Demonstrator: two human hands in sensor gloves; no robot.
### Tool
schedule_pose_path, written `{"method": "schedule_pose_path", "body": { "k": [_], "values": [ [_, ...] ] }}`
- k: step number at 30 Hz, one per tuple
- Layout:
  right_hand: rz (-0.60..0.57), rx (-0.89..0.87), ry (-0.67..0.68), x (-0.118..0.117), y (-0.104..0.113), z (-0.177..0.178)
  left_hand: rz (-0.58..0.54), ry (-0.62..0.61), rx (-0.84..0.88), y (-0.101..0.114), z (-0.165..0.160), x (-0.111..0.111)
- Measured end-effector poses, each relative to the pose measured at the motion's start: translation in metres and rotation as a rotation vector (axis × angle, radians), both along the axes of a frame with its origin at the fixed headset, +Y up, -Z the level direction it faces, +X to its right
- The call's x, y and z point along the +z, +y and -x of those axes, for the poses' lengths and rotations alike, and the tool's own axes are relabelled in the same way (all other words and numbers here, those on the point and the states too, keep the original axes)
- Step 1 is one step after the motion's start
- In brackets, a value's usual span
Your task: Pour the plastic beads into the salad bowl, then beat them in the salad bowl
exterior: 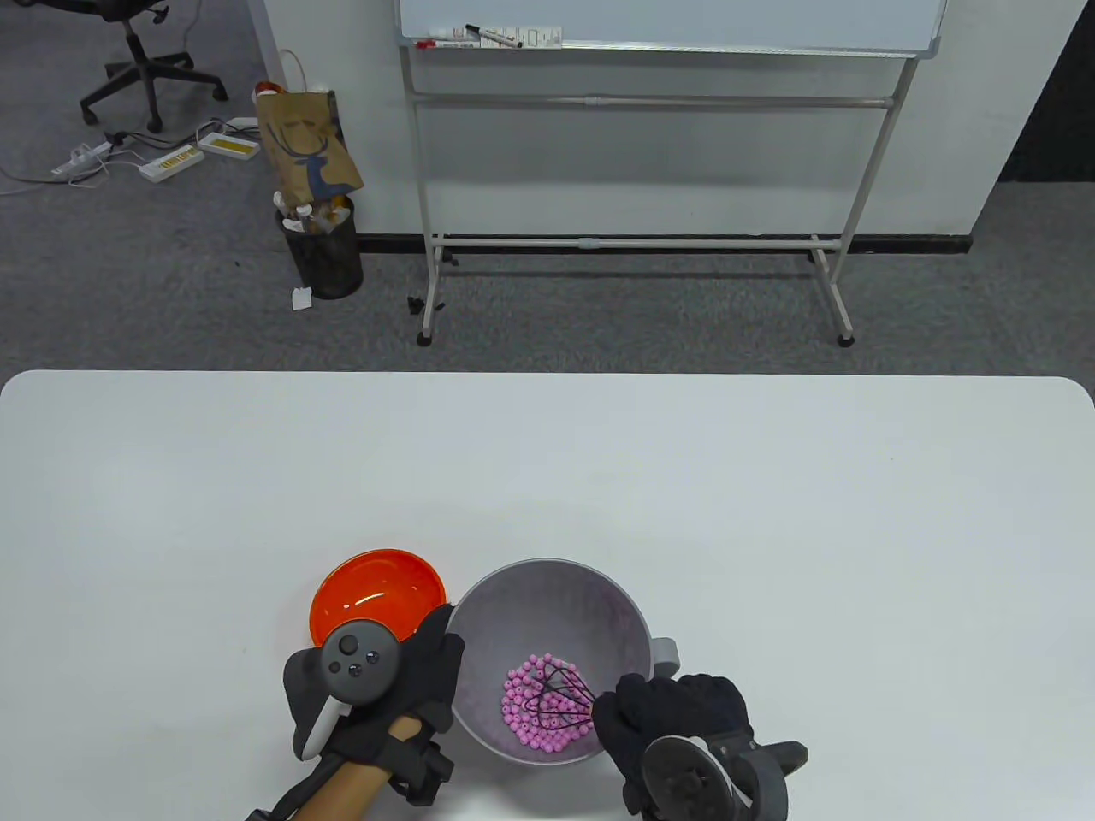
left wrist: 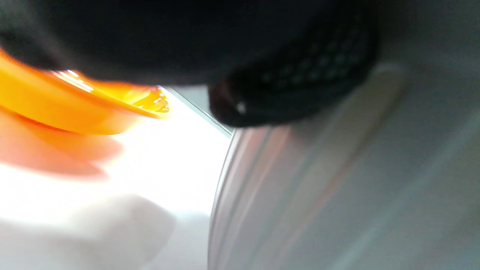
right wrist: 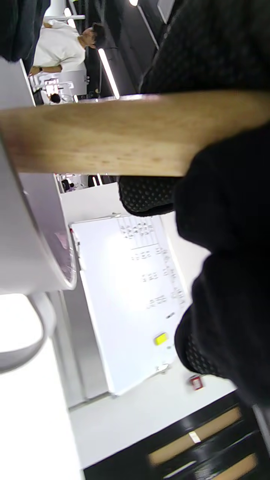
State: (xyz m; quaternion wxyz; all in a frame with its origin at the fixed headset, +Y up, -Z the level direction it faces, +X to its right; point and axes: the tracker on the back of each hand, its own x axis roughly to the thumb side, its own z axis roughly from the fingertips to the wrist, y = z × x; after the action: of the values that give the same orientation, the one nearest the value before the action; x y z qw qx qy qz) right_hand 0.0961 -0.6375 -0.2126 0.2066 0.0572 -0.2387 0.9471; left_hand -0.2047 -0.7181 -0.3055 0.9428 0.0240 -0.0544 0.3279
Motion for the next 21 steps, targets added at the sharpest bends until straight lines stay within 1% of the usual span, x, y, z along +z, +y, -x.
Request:
{"method": "schedule_pose_path", "body": {
  "k": [3, 4, 7, 8, 15, 18, 21],
  "values": [
    [0.046, -0.097, 0.011, -0.009, -0.012, -0.003, -0.001, -0.002, 0.001, 0.000, 0.000, 0.000],
    [0.028, -0.114, -0.003, -0.011, -0.016, -0.003, 0.000, -0.002, 0.001, 0.000, 0.000, 0.000],
    [-0.007, -0.072, -0.043, -0.014, -0.021, -0.002, 0.000, -0.002, -0.002, 0.000, 0.000, 0.000],
    [-0.037, -0.058, -0.052, -0.013, -0.021, -0.001, 0.000, -0.002, -0.001, 0.000, 0.000, 0.000],
    [-0.092, 0.033, -0.086, -0.012, -0.017, 0.000, -0.002, -0.002, 0.003, 0.000, 0.000, 0.000],
    [-0.123, 0.090, -0.109, -0.008, -0.011, -0.002, -0.001, 0.000, 0.003, 0.000, 0.000, 0.000],
    [-0.126, 0.115, -0.115, -0.003, -0.006, -0.002, -0.001, 0.002, 0.002, 0.000, 0.000, 0.000]
  ]
}}
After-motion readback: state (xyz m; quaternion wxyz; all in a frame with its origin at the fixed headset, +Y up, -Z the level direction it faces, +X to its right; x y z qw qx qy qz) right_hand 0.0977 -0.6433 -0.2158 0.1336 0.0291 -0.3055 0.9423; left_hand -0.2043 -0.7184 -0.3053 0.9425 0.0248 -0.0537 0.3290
